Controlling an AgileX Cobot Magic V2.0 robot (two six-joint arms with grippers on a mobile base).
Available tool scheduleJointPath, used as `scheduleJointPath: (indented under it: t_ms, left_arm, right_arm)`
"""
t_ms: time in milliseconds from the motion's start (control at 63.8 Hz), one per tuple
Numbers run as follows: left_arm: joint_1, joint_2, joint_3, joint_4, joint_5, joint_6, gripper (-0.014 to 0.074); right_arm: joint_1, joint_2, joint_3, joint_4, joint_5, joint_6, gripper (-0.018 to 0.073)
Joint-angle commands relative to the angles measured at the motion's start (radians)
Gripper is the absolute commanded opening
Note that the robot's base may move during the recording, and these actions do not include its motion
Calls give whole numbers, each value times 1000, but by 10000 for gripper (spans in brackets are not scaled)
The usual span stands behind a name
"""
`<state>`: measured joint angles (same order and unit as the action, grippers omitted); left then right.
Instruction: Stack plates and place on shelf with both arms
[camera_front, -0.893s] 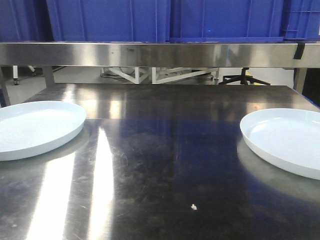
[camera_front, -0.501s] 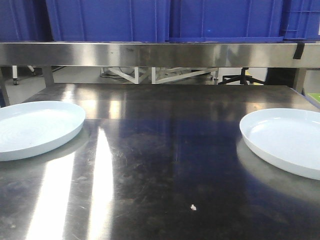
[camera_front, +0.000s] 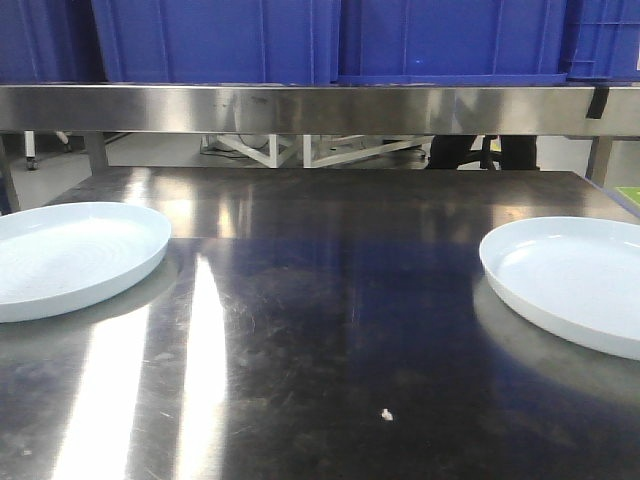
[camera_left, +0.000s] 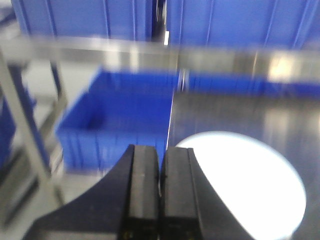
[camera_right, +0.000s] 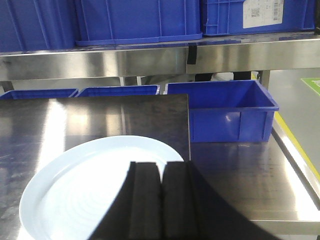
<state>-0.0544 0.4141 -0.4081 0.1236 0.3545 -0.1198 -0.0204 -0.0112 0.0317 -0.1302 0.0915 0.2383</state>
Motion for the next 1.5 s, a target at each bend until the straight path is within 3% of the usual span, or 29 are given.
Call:
scheduleJointPath:
  t_ms: [0,282,799,956,1050,1332,1488]
  left_arm:
    - [-2,119,-85,-7,11,-8,89]
    - [-2,536,-309,-7,303,-8,87]
    - [-2,1068,-768,-20,634,-8,86]
    - [-2,1181,-874,-70,686,11,93]
    - [-2,1237,-914,-124,700,28,136]
    - [21,1336,-989,-129,701,49,407]
    - [32,1352,-998,-129,699,49,421]
  right_arm:
    - [-1,-12,-2,-8,-84,-6,56]
    - [-1,-12,-2,-8,-84,-6,56]
    - [-1,-12,-2,-8,-84,-6,56]
    - [-1,-12,-2,-8,-84,-6,56]
    - [-1,-12,-2,-8,-84,-6,56]
    - [-1,-12,-2,-8,-84,-6,56]
    - [-1,-12,-2,-8,-84,-6,56]
